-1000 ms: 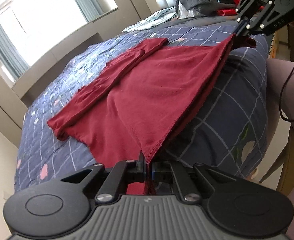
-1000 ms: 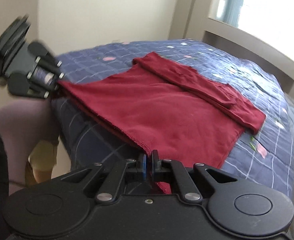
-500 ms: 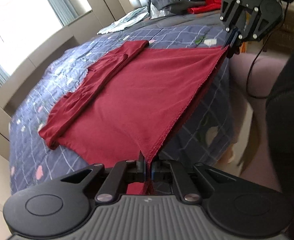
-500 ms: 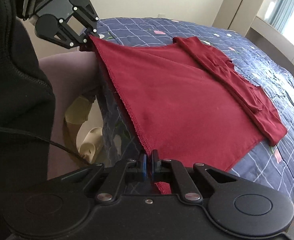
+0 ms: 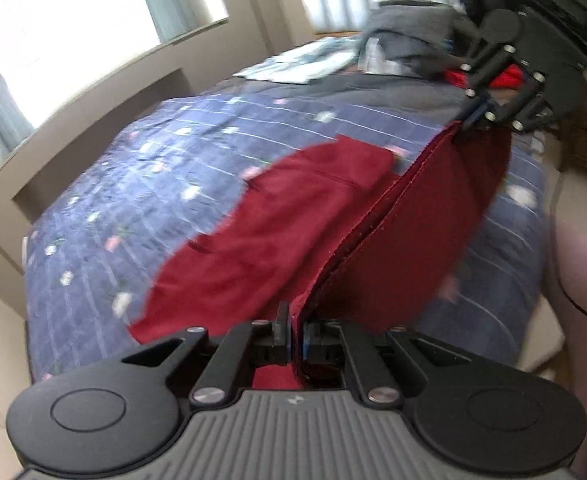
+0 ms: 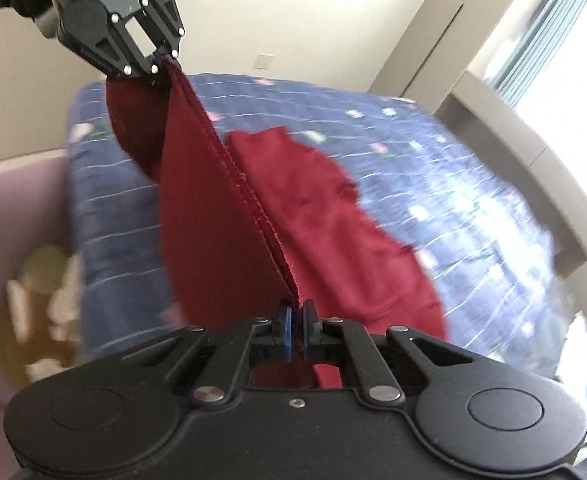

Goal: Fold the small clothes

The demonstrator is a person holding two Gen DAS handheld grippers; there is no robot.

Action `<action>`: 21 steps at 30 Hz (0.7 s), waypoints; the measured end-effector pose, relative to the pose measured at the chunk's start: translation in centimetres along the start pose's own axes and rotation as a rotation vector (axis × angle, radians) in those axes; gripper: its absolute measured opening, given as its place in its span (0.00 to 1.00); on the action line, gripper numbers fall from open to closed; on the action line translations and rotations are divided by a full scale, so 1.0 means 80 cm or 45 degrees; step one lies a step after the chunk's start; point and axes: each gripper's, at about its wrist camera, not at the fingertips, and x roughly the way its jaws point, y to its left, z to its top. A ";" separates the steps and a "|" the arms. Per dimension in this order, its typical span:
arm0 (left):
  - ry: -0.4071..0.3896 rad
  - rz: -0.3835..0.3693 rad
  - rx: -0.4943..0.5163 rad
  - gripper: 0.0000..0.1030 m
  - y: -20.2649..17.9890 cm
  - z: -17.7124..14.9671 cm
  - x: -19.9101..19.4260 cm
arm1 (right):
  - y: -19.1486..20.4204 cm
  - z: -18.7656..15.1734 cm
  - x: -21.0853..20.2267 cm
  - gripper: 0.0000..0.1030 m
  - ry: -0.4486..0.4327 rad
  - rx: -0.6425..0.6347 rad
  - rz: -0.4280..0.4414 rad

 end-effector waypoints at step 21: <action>0.276 0.023 -0.266 0.10 0.212 0.068 0.260 | -0.194 0.055 0.267 0.05 0.106 0.008 -0.153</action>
